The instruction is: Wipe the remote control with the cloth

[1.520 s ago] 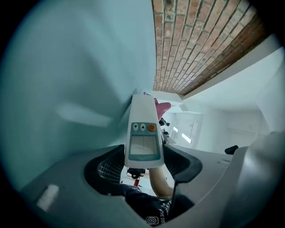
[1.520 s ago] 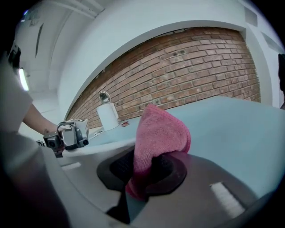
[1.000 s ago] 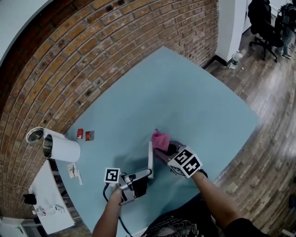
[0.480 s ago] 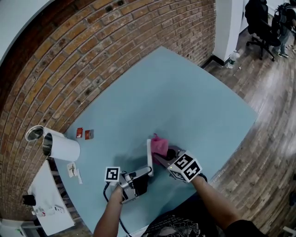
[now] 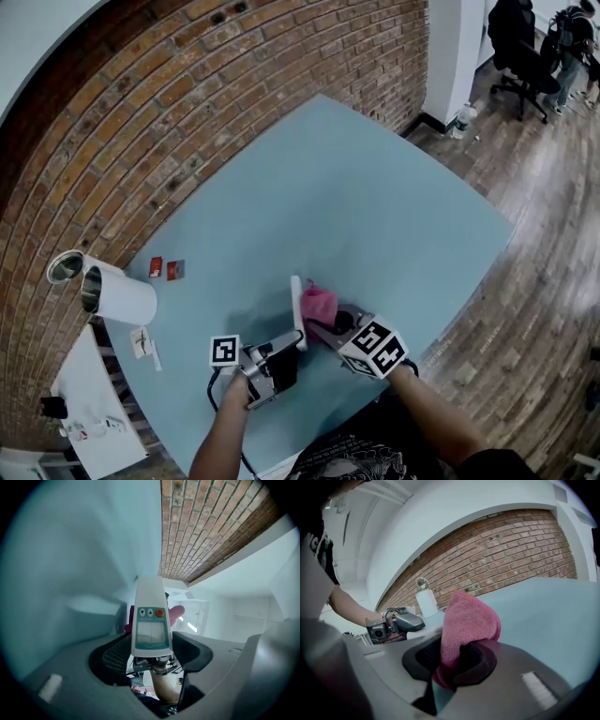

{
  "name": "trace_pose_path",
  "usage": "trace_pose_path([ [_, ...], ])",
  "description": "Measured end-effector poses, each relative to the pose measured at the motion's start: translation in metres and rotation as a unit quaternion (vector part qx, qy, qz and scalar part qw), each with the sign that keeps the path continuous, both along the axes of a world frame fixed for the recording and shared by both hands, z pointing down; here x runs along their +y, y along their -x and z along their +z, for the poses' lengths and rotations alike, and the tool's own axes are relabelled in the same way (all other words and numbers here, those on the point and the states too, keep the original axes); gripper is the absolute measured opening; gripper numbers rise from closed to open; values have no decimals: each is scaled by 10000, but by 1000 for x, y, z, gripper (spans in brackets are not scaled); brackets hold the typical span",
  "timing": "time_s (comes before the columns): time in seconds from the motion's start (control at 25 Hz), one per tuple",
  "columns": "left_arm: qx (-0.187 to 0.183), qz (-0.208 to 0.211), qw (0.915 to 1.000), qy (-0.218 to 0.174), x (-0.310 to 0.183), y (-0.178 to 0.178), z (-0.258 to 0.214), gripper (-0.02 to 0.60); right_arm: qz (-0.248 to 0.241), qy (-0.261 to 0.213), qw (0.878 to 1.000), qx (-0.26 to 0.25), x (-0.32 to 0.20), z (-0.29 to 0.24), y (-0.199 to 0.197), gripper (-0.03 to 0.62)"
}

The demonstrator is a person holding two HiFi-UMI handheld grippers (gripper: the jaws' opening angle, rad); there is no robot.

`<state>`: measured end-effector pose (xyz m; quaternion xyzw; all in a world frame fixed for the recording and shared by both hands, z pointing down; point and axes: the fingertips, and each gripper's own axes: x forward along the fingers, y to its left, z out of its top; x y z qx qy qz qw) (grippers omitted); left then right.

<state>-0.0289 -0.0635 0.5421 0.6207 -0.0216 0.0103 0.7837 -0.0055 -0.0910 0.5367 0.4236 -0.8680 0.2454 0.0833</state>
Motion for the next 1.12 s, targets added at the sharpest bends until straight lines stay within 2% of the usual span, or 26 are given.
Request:
trace_pose_path([
  [0.44,150,-252,9993,-227,-4,-3,-5,272,-7,-151,9999,48,35,-18,7,64],
  [0.64,281,-555,9974,-355,-13,-7,-14,271,-52,-349,9992,171,46,-33,13,64],
  [0.8,393,-847,9935,-651,-24,-13,-27,270,-94,-583,9981,189,55,-52,15,64],
  [1.0,423,-1212,9864,-1027,-36,-18,-45,268,-46,-1104,9937,199,54,-98,20,64],
  [1.12,478,-1417,9814,-1202,-44,-21,-57,268,-189,-1192,9926,167,51,-110,29,64],
])
